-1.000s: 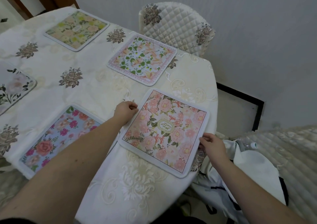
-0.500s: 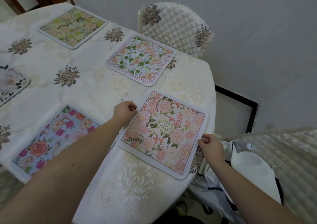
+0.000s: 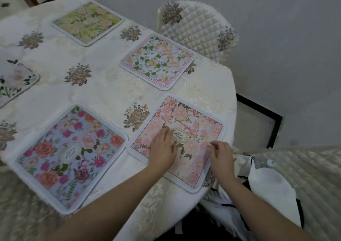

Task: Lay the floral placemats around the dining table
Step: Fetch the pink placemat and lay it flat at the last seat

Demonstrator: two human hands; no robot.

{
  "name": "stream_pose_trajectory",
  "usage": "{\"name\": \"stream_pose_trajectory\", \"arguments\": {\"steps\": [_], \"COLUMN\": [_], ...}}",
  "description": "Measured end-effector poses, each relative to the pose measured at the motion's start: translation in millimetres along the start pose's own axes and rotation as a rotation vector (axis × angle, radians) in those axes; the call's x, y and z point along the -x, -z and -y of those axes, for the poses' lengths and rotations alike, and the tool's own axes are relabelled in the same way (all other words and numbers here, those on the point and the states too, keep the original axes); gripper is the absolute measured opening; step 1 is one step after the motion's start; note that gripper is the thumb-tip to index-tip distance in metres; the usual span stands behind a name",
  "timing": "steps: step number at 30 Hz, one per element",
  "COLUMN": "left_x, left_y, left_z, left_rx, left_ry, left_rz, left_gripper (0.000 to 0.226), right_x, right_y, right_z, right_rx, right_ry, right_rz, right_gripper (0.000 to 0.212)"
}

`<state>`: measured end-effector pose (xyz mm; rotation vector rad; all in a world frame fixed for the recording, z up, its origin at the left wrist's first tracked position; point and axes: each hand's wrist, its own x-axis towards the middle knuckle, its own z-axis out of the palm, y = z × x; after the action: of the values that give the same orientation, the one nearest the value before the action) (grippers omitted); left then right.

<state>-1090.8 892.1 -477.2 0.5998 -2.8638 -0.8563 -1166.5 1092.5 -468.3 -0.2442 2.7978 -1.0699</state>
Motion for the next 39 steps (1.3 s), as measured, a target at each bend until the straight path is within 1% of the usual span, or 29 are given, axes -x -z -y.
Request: {"name": "stream_pose_trajectory", "arguments": {"steps": [1,3,8,11,13,18,22,28,30,39], "left_x": [10.8,28.4,56.9,65.9,69.3,67.4,68.2,69.0,69.4,74.6], "left_y": [-10.1,-28.7,-60.4,-75.3,-80.1,-79.1,-74.9,-65.3,-56.9,-25.8], "left_z": [-7.9,-23.1,-57.7,-63.8,-63.5,-65.7,-65.8,-45.7,-33.7,-1.2], "left_rx": [-0.035,-0.114,-0.173,-0.267,-0.318,-0.365,-0.350,-0.393,-0.414,-0.439], "left_ry": [-0.024,-0.045,0.130,0.121,0.096,0.120,0.105,0.080,0.097,0.179], "left_rz": [0.012,0.004,0.085,0.113,0.114,0.134,0.133,0.162,0.160,0.207], "left_gripper": [0.050,0.052,0.060,0.063,0.064,0.067,0.067,0.075,0.078,0.079], "right_x": [-4.4,-14.1,-32.4,-34.0,-34.0,-36.5,-38.5,-41.0,-44.4,-114.7], "right_y": [-1.7,-6.4,-30.4,-35.5,-32.6,-32.5,-34.1,-31.5,-30.3,-0.3], "right_z": [-0.3,-1.3,-5.3,-10.6,-14.1,-16.0,-17.6,-18.1,-19.9,-44.7], "right_rx": [0.026,0.076,0.259,0.441,0.509,0.552,0.563,0.520,0.527,0.534], "right_ry": [0.054,0.174,0.498,0.681,0.730,0.715,0.694,0.721,0.724,0.591], "right_rz": [0.014,0.041,0.221,0.326,0.347,0.412,0.448,0.437,0.436,0.391], "right_gripper": [0.019,0.027,0.045,0.051,0.053,0.056,0.057,0.058,0.059,0.064]}}
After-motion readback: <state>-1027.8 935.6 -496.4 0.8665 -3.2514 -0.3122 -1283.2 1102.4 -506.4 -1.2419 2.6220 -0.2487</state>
